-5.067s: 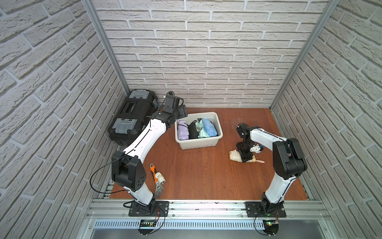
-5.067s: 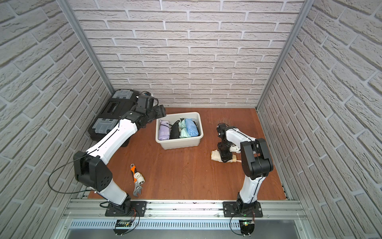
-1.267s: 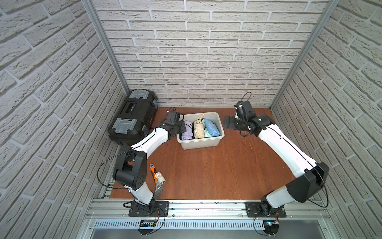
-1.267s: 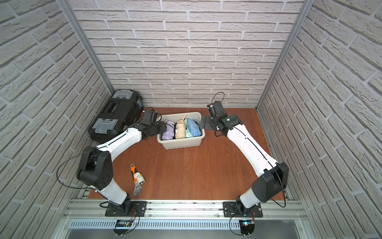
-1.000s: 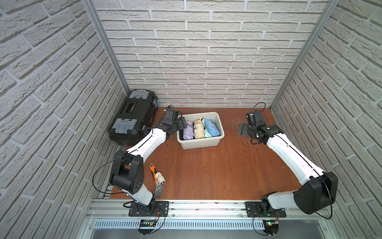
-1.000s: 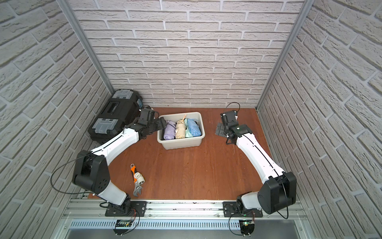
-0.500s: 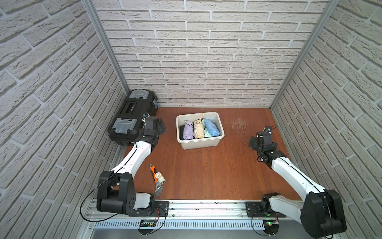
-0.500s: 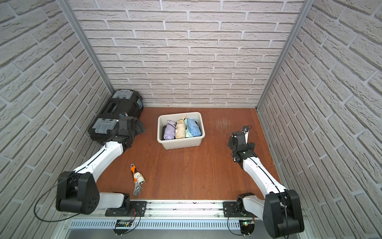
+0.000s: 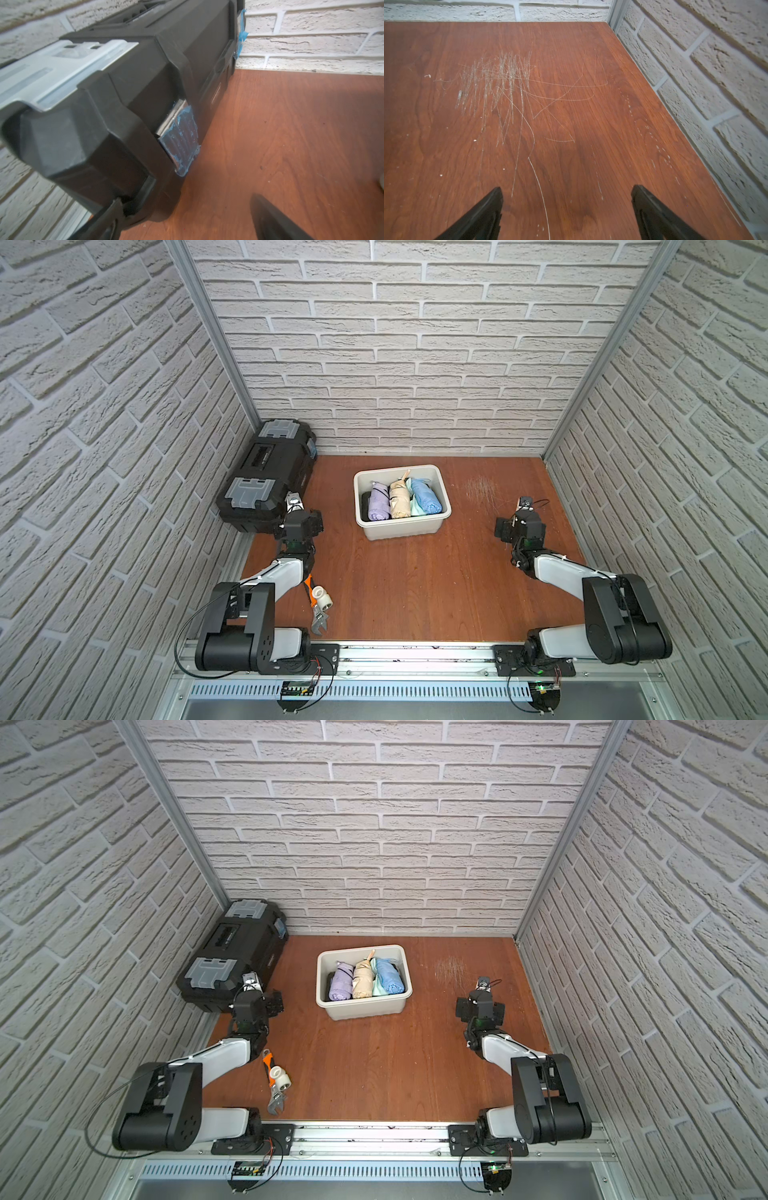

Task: Put the umbrella into the storage box
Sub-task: Reset both arms

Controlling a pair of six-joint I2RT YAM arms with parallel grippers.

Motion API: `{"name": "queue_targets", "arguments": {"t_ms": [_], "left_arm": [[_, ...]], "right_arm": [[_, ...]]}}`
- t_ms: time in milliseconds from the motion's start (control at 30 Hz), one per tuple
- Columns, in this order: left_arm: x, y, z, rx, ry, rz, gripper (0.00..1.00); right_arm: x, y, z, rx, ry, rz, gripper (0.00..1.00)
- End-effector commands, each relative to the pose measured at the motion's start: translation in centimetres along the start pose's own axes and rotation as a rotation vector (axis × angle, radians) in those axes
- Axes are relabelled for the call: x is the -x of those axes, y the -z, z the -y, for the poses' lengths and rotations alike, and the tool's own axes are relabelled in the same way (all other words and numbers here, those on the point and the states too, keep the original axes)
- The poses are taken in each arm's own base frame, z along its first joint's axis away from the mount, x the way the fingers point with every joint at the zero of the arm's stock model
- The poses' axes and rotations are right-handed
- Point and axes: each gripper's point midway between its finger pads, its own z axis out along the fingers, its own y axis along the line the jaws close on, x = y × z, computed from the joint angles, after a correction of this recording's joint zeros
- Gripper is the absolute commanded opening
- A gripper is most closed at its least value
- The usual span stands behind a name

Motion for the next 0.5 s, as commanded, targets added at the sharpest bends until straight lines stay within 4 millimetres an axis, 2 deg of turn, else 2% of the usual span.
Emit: {"name": "queue_targets", "arguments": {"t_ms": [0, 100, 233, 467], "left_arm": [[-0.9, -1.5, 0.7, -0.075, 0.005, 0.033, 0.98], [-2.1, -1.8, 1.4, -0.111, 0.003, 0.054, 0.98], [-2.3, -2.0, 1.5, -0.137, 0.014, 0.057, 0.98], [-2.5, -2.3, 1.2, -0.133, 0.029, 0.039, 0.98]], "right_arm": [[2.8, -0.5, -2.1, 0.111, 0.015, 0.116, 0.98], [2.3, -0.7, -3.4, 0.179, 0.048, 0.121, 0.99], [1.5, -0.2, -4.5, 0.252, 0.07, 0.184, 0.98], [1.2, -0.4, -4.5, 0.25, 0.068, 0.181, 0.99]]}}
